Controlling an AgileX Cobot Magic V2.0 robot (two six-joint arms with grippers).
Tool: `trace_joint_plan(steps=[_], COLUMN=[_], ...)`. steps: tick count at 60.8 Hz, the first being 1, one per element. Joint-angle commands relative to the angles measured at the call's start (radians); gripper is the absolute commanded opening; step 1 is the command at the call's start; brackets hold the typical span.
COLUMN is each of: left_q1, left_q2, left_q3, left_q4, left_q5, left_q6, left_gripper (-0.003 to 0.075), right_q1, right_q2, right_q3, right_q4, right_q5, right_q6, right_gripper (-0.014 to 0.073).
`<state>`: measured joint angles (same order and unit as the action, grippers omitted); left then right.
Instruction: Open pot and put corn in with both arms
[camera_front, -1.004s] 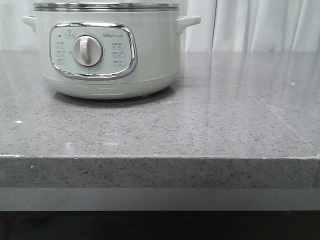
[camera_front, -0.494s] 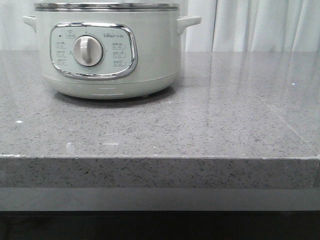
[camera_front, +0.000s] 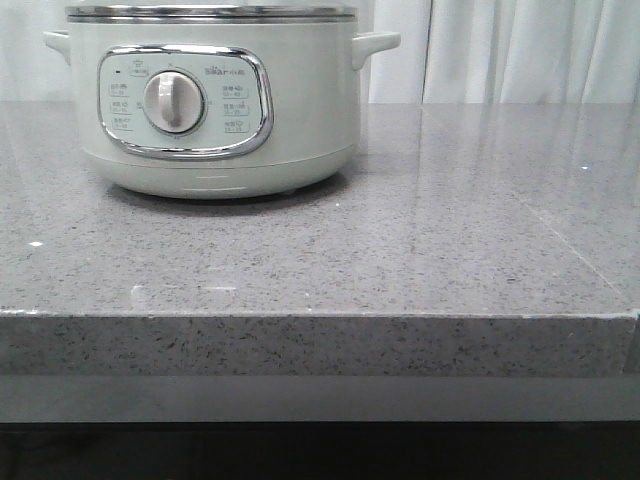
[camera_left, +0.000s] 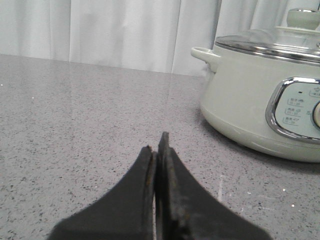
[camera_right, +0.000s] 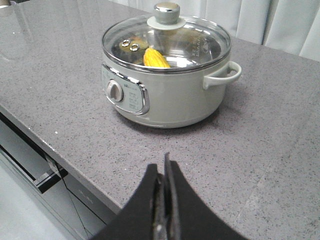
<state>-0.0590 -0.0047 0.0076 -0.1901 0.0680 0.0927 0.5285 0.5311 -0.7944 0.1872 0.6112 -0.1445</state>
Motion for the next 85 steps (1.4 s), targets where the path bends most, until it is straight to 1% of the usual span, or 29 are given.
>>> trace_joint_plan(steps=[1, 24, 30, 34, 43, 56, 85], left_q1=[-0.003, -0.003, -0.003, -0.003, -0.003, -0.003, -0.003], left_q2=[-0.02, -0.019, -0.019, -0.019, -0.019, -0.019, -0.019], left_q3=[0.002, 0.004, 0.004, 0.004, 0.004, 0.004, 0.004], left_q4=[-0.01, -0.002, 0.081, 0.104, 0.084, 0.077, 0.108], left_q5=[-0.092, -0.088, -0.088, -0.095, -0.104, -0.177, -0.17], left_q6=[-0.006, -0.015, -0.093, -0.127, -0.126, -0.126, -0.126], left_gripper=[-0.002, -0.002, -0.002, -0.002, -0.002, -0.002, -0.002], right_q1=[-0.006, -0.006, -0.006, -0.006, -0.006, -0.006, -0.006], right_q2=[0.001, 0.001, 0.001, 0.001, 0.001, 0.001, 0.001], right_q3=[-0.024, -0.024, -0.024, -0.024, -0.024, -0.024, -0.024], right_q4=[0.011, 0.011, 0.011, 0.011, 0.011, 0.011, 0.011], right_q5=[-0.075, -0.074, -0.074, -0.074, -0.074, -0.074, -0.074], right_q6=[-0.001, -0.001, -0.001, -0.001, -0.001, -0.001, -0.001], right_gripper=[-0.0068, -0.0068, -0.0068, -0.0068, -0.0068, -0.0068, -0.0068])
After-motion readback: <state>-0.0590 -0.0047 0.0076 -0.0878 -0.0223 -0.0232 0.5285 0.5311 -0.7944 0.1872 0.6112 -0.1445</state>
